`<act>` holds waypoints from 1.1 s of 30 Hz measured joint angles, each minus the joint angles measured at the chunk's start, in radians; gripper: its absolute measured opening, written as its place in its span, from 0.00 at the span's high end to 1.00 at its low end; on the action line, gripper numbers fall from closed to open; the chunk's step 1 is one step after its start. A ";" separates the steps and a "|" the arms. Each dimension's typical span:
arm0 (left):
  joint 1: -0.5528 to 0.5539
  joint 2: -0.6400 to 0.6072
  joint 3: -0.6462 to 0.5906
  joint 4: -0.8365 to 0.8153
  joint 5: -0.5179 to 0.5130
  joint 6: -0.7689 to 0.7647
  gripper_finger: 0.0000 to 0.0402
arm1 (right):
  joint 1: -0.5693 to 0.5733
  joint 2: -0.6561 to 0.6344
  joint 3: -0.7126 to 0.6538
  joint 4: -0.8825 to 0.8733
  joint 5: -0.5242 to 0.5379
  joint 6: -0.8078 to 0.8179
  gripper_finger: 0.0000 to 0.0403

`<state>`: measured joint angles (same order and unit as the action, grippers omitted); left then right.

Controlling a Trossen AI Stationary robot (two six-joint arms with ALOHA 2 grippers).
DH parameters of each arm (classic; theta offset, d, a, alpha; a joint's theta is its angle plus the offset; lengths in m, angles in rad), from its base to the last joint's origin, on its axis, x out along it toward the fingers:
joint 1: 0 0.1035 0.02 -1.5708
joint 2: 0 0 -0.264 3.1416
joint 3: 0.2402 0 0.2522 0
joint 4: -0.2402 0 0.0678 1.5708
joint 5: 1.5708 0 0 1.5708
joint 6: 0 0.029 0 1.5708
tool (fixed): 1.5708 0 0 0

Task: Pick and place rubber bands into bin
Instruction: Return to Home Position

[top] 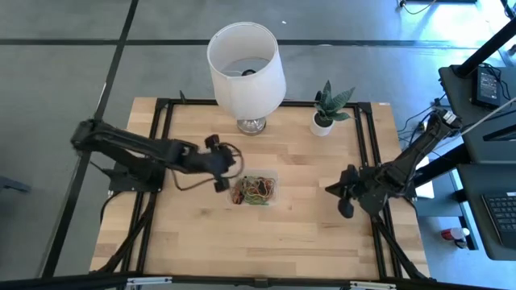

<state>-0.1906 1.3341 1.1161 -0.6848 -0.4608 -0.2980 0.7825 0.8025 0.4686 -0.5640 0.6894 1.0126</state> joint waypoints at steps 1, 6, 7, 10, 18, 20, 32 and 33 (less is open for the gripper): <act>0.013 -0.049 -0.056 0.055 0.011 0.035 0.99 | -0.011 0.000 0.000 -0.001 0.000 0.000 0.95; 0.113 -0.319 -0.401 0.458 0.206 0.211 1.00 | -0.067 0.000 0.000 0.000 0.000 -0.023 0.95; 0.140 -0.371 -0.476 0.553 0.244 0.236 1.00 | -0.078 0.000 0.000 0.001 0.000 -0.022 0.95; 0.219 -0.521 -0.661 0.751 0.322 0.264 1.00 | -0.110 0.000 0.000 0.035 0.001 -0.022 0.95; 0.277 -0.907 -0.875 0.768 0.318 0.222 1.00 | -0.193 0.000 0.000 0.116 0.001 -0.019 0.95; 0.276 -0.988 -0.900 0.727 0.299 0.234 1.00 | -0.213 0.000 0.000 0.131 0.000 -0.019 0.95; 0.276 -1.334 -0.975 0.424 0.271 0.186 1.00 | -0.308 0.000 0.000 0.189 -0.001 -0.023 0.95; 0.276 -1.334 -0.975 0.402 0.268 0.184 1.00 | -0.314 0.000 0.000 0.190 -0.001 -0.023 0.95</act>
<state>0.0853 0.0003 0.1413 -0.2824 -0.1928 -0.1135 0.4686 0.8024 0.4686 -0.3743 0.6881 0.9901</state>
